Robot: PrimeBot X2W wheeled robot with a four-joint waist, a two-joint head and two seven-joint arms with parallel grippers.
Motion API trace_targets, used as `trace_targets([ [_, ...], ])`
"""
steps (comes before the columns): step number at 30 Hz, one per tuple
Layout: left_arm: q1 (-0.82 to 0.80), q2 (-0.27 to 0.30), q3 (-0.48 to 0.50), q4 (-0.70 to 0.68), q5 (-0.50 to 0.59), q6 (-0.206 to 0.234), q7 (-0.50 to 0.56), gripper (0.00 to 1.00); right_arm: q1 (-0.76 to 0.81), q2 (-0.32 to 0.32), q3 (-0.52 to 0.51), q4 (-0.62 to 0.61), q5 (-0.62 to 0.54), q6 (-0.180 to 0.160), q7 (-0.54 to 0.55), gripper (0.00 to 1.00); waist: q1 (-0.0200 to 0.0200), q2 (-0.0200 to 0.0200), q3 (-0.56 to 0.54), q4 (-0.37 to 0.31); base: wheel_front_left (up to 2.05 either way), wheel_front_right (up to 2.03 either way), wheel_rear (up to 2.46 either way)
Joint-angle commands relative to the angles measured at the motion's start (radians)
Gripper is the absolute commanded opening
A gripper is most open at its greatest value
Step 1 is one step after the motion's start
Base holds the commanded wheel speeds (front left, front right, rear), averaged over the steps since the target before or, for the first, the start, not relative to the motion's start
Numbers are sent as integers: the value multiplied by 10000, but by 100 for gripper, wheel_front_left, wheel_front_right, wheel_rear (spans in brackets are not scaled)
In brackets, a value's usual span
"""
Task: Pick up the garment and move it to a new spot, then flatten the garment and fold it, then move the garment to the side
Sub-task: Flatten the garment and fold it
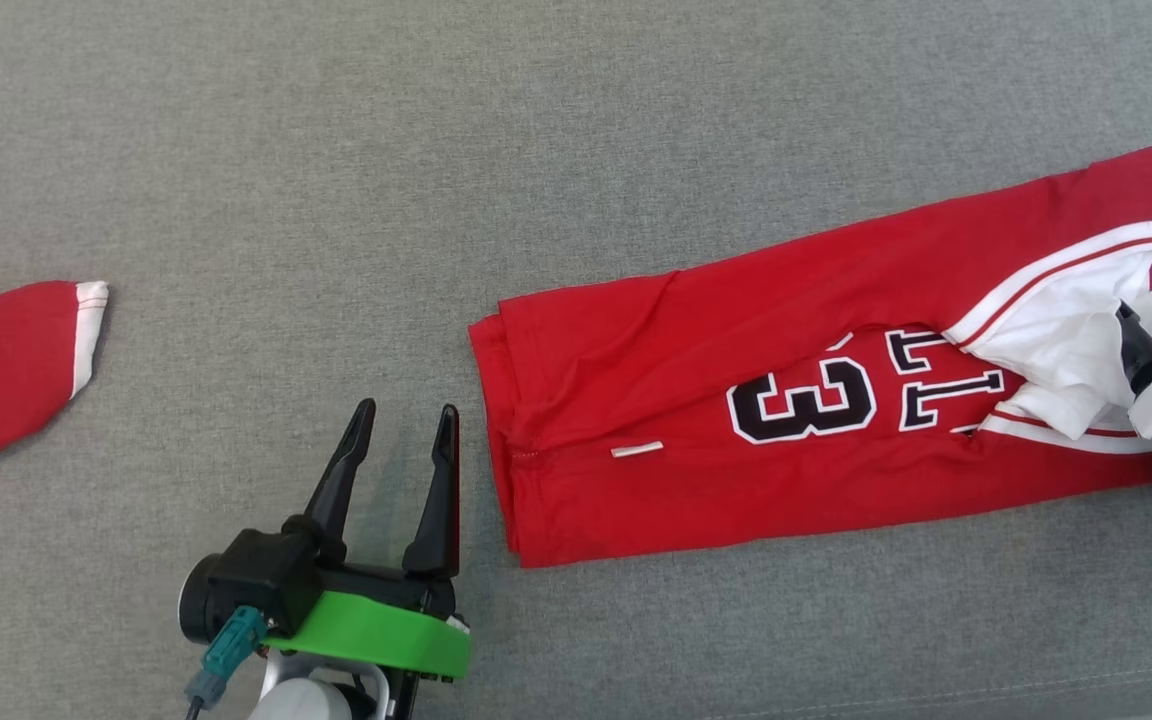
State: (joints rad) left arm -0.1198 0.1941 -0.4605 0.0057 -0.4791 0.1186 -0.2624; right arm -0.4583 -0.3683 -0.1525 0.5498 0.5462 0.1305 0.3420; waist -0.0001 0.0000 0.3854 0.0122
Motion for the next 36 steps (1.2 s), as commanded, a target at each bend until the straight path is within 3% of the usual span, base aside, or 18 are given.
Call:
trace_targets([
  [1,215,-178,263,76,229,-224,-26,100,130,153,206,276,183,3,209,100,1,0,-107,164,0,0,0],
  [2,310,-300,417,140,331,-369,-27,100,192,142,295,295,276,3,204,42,1,0,-150,187,0,0,0],
  [3,418,-443,624,193,464,-546,-27,100,265,129,332,289,431,5,99,0,1,0,-224,210,0,0,0],
  [11,951,-1181,1664,812,1177,-1637,-27,100,482,-1232,-500,389,955,-9,-1354,0,1,0,-728,382,0,0,0],
  [17,1136,-1404,2136,1111,1318,-1962,-28,100,837,-2547,-1121,28,1266,-4,-1589,0,1,0,-1085,638,0,0,0],
  [21,1206,-1434,2135,1113,989,-2012,-28,100,1184,-2948,-414,-1359,1716,-4,-1306,0,1,0,-1254,682,0,0,0],
  [28,1091,-1432,1774,1197,598,-1848,-28,100,1927,-2728,1916,-4263,2656,-4,-99,0,1,0,-1324,690,0,0,0],
  [36,898,-1428,1514,1363,406,-1732,-29,100,1986,-1619,3708,-4567,2363,-1,-264,0,1,0,-1324,865,0,0,0],
])
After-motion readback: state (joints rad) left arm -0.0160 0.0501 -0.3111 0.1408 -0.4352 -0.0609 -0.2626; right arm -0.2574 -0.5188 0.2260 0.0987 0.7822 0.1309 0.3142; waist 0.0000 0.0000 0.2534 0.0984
